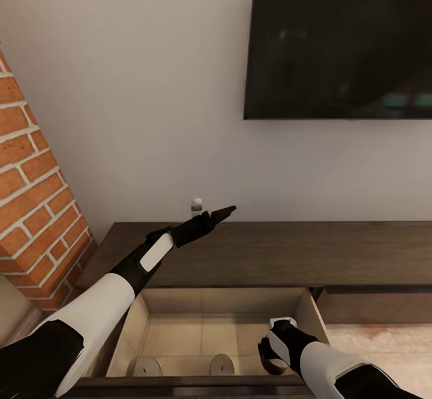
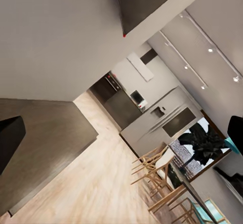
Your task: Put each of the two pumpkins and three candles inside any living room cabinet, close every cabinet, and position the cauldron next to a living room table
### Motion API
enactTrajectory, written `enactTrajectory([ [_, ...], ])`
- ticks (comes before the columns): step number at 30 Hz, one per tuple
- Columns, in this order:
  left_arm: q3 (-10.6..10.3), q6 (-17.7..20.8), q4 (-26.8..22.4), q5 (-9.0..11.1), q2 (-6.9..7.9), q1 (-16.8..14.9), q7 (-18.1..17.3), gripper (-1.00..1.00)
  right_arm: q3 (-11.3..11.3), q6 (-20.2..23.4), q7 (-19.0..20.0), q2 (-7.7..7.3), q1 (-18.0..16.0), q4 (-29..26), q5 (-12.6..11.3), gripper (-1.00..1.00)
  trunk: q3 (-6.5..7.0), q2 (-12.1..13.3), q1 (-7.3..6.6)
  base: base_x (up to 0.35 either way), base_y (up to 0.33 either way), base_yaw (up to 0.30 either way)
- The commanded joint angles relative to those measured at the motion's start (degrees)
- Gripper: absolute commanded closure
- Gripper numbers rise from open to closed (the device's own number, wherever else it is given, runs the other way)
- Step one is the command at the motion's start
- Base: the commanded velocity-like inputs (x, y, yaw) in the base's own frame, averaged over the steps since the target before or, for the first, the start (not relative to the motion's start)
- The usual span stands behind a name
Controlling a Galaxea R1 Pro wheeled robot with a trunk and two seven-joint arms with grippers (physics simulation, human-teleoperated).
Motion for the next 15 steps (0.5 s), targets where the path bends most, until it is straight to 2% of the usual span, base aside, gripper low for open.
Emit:
enactTrajectory([
  [1,0.01,0.0,0.0,0.0,-0.02,0.0,0.0,-1.0,0.02,-0.07,-0.04,0.0,0.06,-0.04,-0.03,1.0,-0.09,0.0,0.0,0.0,0.0,0.0],
  [6,-0.01,0.0,0.0,-0.04,-0.06,0.0,0.0,-1.0,0.02,-0.37,0.04,0.02,0.16,-0.09,0.14,1.0,-0.54,0.0,0.0,0.0,0.0,0.0],
  [9,0.0,-0.02,0.0,-0.04,-0.06,0.01,0.0,-1.0,0.15,-3.13,0.04,0.05,0.2,-0.1,0.59,1.0,-0.81,0.0,0.0,0.0,0.0,0.0],
  [12,-0.04,-0.02,0.0,-0.04,-0.06,0.02,0.0,-1.0,0.06,-5.84,0.04,0.07,0.21,-0.1,4.5,1.0,-1.08,0.0,0.0,0.0,0.0,0.0],
  [15,-0.01,-0.02,0.0,-0.01,-0.06,0.04,0.0,-1.0,0.03,-6.23,0.04,0.05,0.21,-0.1,5.61,1.0,-1.35,0.0,0.0,0.0,0.0,0.0],
])
